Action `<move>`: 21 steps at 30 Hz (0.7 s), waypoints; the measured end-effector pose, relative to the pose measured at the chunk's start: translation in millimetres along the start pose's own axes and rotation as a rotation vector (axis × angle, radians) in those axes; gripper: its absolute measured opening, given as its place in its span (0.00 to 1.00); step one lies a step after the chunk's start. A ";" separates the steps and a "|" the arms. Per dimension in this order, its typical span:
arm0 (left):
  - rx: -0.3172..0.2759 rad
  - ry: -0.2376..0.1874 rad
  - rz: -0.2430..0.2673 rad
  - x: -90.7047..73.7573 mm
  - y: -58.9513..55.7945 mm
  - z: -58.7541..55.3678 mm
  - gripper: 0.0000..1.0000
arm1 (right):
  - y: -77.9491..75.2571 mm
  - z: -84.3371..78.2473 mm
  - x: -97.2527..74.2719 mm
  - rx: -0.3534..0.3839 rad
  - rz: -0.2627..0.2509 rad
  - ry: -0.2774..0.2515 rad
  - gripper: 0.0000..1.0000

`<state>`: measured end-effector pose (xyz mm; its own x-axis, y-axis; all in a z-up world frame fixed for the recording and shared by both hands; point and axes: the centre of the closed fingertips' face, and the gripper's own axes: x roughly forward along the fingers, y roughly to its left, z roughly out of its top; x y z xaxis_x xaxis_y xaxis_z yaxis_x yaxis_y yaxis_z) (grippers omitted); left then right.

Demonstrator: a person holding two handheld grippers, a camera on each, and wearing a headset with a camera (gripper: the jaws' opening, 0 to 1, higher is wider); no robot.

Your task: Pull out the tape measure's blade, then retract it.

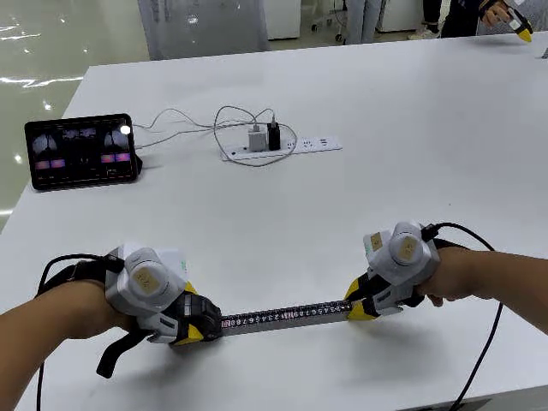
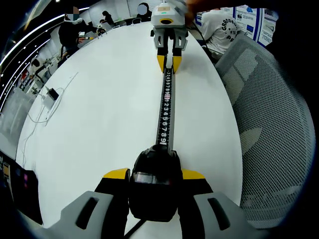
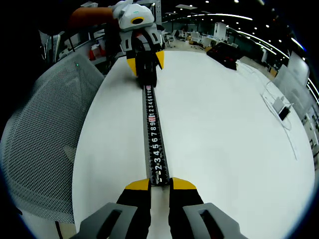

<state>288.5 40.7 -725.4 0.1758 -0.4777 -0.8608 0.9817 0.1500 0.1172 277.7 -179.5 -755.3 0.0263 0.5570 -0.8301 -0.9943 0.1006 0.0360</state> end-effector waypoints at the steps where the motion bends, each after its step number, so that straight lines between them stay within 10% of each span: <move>1: 0.000 0.000 0.000 0.0 -0.1 0.1 0.32 | -0.2 -0.3 -0.6 0.001 -0.001 0.000 0.09; 21: 0.000 0.002 0.000 0.7 0.4 -0.1 0.32 | -2.4 -9.7 -9.1 0.020 -0.005 0.000 0.09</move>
<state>289.0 40.5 -726.0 0.1759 -0.4756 -0.8619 0.9817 0.1500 0.1176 278.8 -192.7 -753.2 0.0316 0.5565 -0.8303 -0.9919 0.1197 0.0425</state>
